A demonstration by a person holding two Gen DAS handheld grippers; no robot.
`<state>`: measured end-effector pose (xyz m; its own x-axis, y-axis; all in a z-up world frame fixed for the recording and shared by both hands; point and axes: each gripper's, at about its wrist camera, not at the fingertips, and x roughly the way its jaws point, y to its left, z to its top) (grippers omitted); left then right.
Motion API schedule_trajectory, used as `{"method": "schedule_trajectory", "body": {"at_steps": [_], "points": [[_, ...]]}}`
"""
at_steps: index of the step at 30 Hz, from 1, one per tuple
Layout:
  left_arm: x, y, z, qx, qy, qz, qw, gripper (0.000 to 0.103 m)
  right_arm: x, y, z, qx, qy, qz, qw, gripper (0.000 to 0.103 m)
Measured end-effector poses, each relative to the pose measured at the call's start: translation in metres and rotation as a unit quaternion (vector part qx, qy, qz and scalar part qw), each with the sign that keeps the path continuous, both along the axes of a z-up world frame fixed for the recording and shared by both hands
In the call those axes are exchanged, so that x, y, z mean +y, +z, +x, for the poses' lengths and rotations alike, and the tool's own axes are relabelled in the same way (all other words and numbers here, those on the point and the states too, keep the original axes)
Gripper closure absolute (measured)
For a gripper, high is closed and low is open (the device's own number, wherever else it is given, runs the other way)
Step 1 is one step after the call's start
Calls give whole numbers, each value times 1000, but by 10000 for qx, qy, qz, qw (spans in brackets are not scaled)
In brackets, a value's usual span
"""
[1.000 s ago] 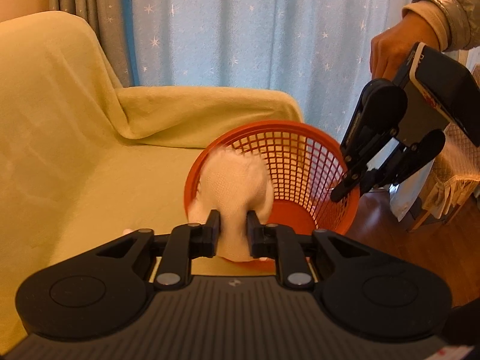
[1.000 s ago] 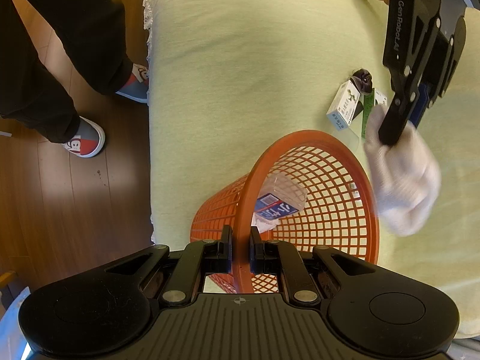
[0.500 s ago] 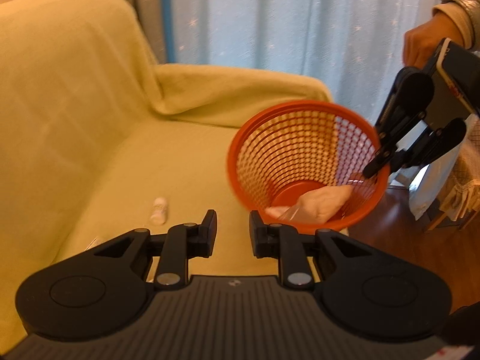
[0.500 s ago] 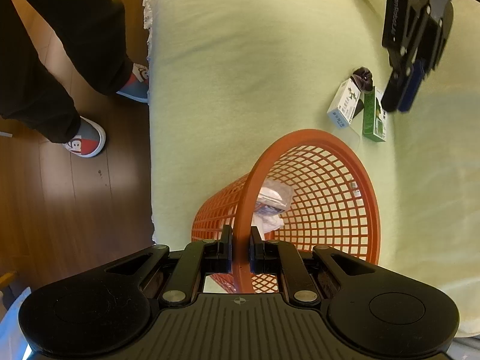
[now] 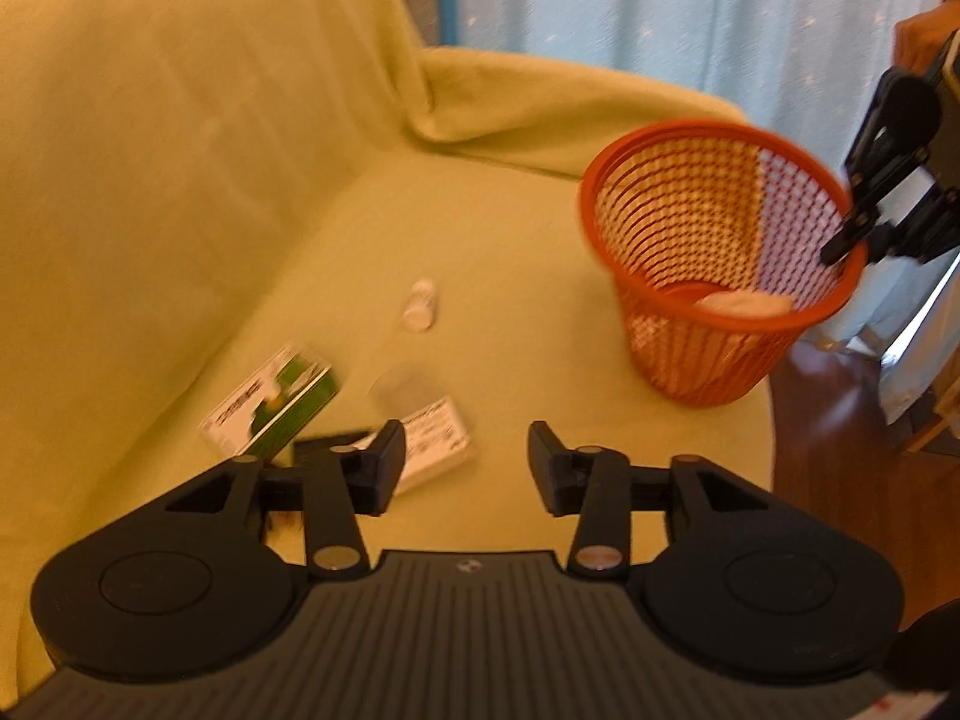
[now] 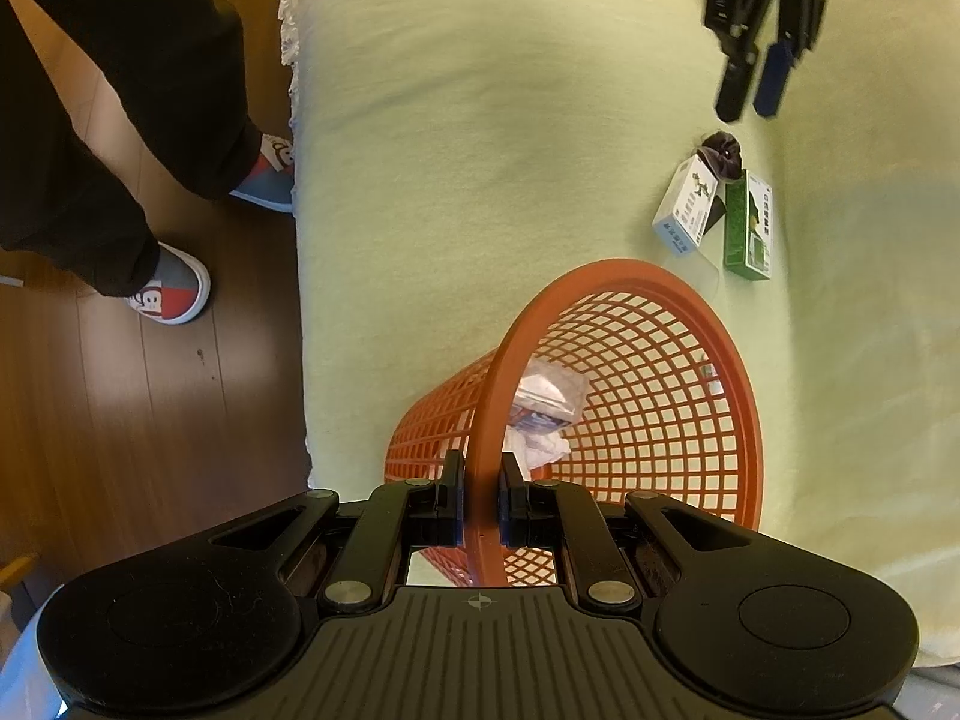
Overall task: Organize objects
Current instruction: 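Grasp the brown scrunchie on the sofa with the left gripper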
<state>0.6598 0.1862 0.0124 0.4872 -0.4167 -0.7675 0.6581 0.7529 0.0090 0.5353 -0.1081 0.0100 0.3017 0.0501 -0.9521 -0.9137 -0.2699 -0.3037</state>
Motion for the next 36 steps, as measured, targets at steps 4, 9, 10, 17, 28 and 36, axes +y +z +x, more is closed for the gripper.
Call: {"method": "schedule_trajectory", "body": {"at_steps": [4, 9, 10, 17, 28, 36], "points": [[6, -17, 2, 78, 168, 193, 9996, 44, 2, 0, 1, 8, -30, 3, 10000, 96], [13, -36, 10, 108, 255, 350, 9990, 41, 3, -1, 3, 32, -114, 10, 9999, 96], [16, -40, 12, 107, 292, 392, 9987, 41, 3, -1, 3, 35, -132, 5, 9999, 96], [42, -58, 36, 139, 683, 694, 9951, 42, 1, -2, 5, 71, -317, -60, 9995, 96], [73, -96, 78, 367, 1207, 905, 9879, 52, -5, 0, 14, 118, -587, -255, 9979, 96], [87, -113, 97, 546, 1480, 758, 9846, 62, -2, 1, 16, 196, -654, -292, 9972, 96]]}}
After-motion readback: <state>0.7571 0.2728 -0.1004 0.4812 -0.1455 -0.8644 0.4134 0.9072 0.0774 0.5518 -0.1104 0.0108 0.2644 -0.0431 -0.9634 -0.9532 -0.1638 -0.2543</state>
